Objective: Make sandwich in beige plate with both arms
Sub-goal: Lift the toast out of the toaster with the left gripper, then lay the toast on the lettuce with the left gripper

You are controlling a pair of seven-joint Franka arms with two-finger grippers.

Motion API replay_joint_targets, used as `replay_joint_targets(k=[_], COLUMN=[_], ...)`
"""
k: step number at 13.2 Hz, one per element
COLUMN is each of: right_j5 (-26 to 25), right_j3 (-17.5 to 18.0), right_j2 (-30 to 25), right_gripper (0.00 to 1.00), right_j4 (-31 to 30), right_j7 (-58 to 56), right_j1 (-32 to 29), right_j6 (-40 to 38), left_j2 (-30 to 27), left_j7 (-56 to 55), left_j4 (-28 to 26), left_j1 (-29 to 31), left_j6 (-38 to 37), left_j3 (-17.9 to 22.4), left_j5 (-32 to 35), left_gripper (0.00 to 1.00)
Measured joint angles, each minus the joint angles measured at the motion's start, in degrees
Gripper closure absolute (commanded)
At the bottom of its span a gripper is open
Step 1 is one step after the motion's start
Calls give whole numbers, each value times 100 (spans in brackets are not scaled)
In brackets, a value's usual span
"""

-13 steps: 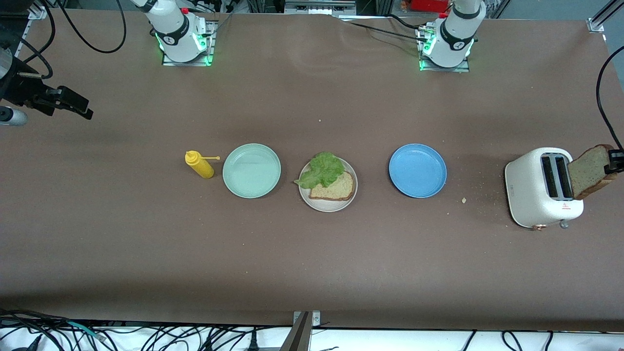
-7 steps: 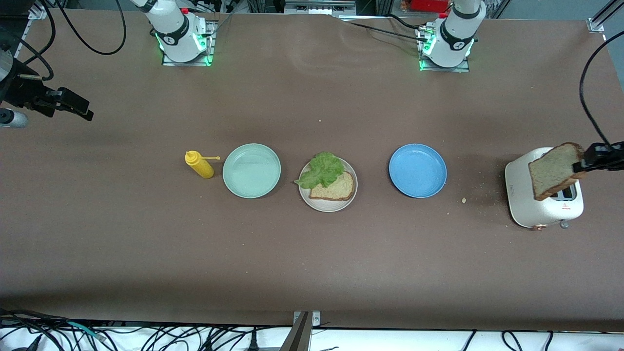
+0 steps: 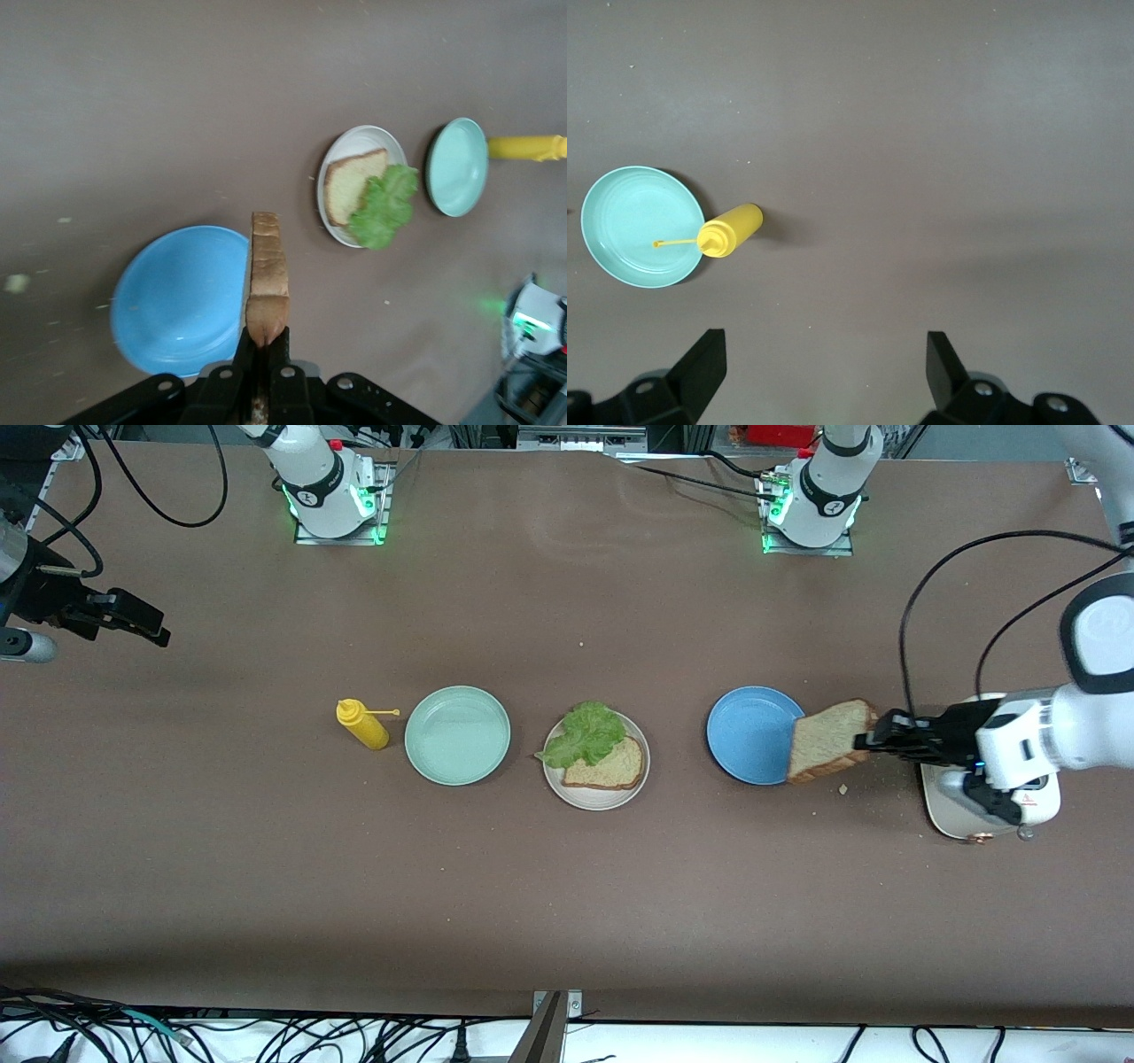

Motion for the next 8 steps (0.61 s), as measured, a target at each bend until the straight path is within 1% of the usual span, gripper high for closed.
replay_joint_targets(k=[2, 5, 8], right_j5=[-2, -5, -5], right_j3=[18, 20, 55], right_j2=[4, 7, 7], right_gripper=[0, 0, 0], right_j4=[8, 15, 31], right_j7=[0, 0, 0], right_j1=[23, 26, 28], right_j6=[0, -6, -7], left_j2=[227, 574, 802], left_j7=[-81, -725, -1449], left_j4=[-4, 0, 11], left_j1=[-264, -691, -1121], left_j6=[-27, -25, 93], left_j3=[-4, -6, -7], left_j5=[-288, -948, -1527], left_gripper=[100, 100, 100])
